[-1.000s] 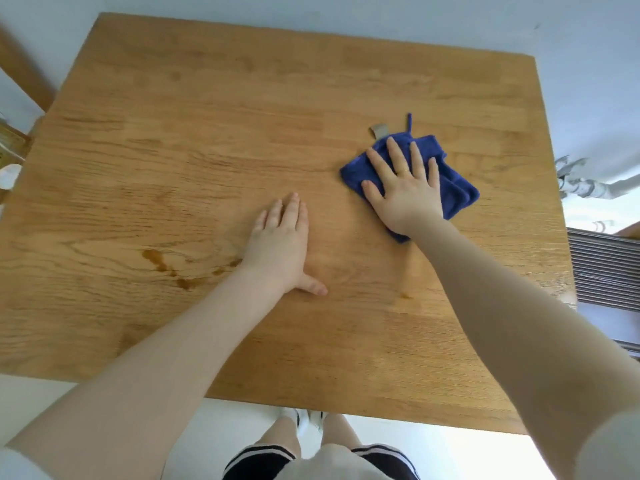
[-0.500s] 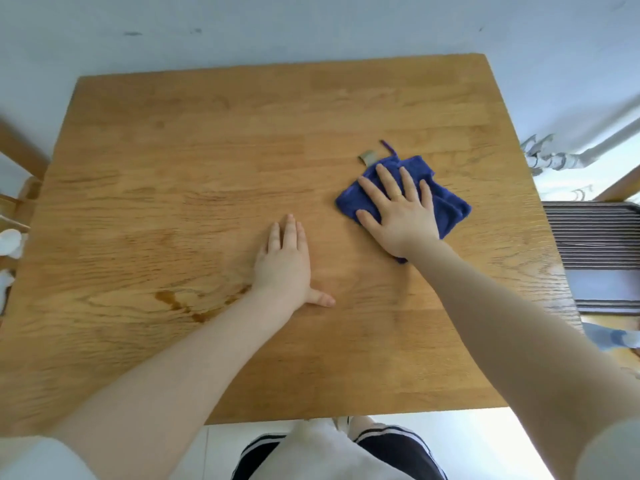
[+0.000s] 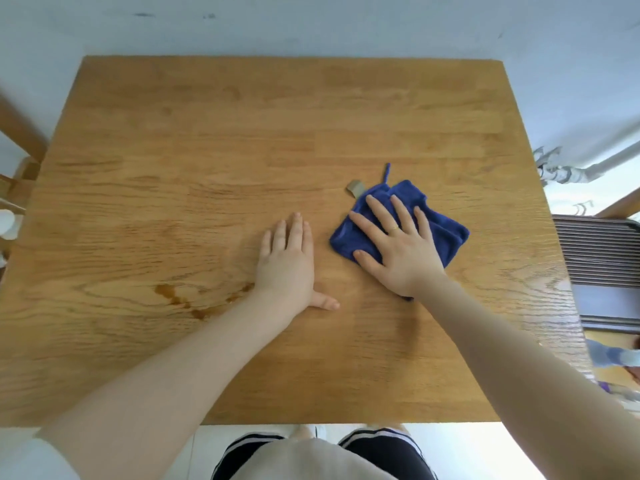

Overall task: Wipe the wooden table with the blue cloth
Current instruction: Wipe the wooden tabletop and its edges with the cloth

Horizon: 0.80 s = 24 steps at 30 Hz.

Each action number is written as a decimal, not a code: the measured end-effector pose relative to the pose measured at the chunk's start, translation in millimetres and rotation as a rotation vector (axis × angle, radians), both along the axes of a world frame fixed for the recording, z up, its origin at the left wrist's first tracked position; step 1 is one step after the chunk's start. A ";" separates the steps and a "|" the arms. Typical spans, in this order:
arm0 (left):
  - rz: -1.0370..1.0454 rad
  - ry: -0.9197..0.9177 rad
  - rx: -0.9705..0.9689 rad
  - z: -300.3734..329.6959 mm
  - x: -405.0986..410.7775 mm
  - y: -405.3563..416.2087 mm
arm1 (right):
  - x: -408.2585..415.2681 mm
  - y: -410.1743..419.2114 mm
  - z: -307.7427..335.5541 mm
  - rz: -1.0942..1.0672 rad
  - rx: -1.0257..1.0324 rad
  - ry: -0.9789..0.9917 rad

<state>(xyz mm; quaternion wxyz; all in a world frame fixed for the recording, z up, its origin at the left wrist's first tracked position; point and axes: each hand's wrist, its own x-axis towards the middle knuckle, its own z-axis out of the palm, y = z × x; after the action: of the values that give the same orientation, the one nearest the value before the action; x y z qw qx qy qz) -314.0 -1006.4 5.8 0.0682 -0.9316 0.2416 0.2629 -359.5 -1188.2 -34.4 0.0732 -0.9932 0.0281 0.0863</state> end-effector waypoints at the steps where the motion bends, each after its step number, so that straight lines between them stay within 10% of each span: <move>1: 0.006 0.000 0.005 -2.1 0.3 0.1 | 17.5 -9.6 -0.7 -0.034 -0.005 -0.020; 8: 0.077 0.076 -0.005 -0.1 -6.4 -1.4 | 64.4 -32.6 -1.9 -0.219 0.035 -0.009; 16: 0.138 0.134 -0.026 14.9 -8.1 -37.5 | -19.1 -55.9 -1.7 0.288 0.015 -0.019; 24: 0.045 0.194 -0.291 8.0 -36.3 -77.4 | 43.4 -108.6 1.0 -0.123 0.022 0.009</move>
<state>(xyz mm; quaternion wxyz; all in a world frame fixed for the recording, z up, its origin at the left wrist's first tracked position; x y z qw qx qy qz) -350.3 -1083.9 13.8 -0.0967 -0.9070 0.2618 0.3153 -316.1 -1296.8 -33.5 0.0891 -0.9883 0.0885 0.0863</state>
